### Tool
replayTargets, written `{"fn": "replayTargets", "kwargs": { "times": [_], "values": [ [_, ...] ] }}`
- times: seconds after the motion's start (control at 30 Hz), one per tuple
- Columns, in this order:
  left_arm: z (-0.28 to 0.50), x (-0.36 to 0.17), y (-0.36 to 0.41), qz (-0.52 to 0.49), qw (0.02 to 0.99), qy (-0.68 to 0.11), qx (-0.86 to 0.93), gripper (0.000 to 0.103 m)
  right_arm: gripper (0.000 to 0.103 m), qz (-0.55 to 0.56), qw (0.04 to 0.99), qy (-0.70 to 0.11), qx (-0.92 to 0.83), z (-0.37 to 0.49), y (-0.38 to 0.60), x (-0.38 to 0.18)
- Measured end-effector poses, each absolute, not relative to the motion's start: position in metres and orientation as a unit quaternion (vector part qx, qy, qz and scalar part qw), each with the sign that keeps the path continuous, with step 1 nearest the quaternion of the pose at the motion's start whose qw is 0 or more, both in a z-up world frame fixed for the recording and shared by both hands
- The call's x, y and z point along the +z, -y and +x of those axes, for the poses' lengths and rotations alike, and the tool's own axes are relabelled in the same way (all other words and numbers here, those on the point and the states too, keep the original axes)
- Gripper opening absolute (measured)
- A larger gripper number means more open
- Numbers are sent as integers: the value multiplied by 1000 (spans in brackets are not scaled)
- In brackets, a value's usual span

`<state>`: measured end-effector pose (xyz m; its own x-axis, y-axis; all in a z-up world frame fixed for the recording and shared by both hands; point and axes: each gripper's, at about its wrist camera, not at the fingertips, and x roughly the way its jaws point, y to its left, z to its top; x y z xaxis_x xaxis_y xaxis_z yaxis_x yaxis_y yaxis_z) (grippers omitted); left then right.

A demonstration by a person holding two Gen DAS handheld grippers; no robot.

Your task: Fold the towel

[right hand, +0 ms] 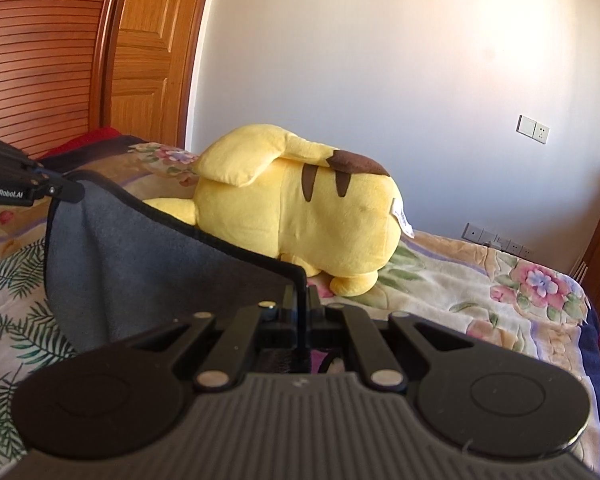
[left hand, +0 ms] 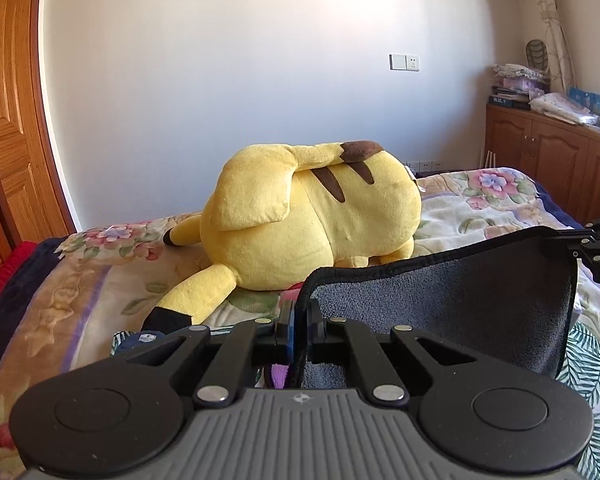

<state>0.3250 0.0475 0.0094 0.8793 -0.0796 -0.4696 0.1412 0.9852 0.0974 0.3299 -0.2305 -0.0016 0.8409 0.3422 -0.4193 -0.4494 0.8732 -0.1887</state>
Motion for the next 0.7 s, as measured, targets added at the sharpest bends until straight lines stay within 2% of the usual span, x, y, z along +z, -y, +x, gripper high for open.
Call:
{"fn": "replayTargets", "kwargs": {
  "times": [0.4,0.7],
  "values": [
    [354,-12,-46,74,966,-240,-56,0,4,-174,948,-179,198,349,227,-26],
    [371,-46,-50,62,966,-247,-44,0,4,-170,950,-186,185,371,227,-54]
  ]
}}
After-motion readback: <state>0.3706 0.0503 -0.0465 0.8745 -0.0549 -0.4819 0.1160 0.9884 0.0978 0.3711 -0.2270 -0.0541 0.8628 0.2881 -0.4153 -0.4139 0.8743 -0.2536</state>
